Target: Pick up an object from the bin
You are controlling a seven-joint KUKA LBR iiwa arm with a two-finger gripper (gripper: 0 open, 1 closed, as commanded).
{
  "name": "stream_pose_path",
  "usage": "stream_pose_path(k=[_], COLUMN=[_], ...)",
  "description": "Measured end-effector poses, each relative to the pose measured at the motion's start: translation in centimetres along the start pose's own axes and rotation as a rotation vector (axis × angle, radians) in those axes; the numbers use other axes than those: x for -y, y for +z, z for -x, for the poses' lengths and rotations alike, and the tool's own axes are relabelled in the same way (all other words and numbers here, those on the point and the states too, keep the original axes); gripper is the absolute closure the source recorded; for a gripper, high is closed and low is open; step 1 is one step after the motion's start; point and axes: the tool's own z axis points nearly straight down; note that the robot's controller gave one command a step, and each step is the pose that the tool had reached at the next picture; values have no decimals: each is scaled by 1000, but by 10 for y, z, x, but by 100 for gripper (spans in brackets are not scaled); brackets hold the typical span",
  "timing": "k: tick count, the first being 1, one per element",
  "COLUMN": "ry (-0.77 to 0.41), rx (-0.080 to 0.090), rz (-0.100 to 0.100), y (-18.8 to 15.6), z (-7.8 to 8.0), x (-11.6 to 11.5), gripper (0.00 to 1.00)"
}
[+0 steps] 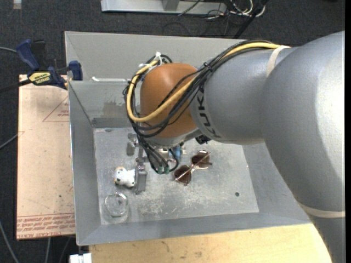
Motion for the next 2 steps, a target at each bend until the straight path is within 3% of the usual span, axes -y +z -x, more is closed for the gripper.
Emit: stream_pose_path(k=[1,2], ry=[184,13], rx=[0,0], rz=[-1,0], y=[51,63], z=[-14,-9], x=[-1,-4], gripper=[0,100])
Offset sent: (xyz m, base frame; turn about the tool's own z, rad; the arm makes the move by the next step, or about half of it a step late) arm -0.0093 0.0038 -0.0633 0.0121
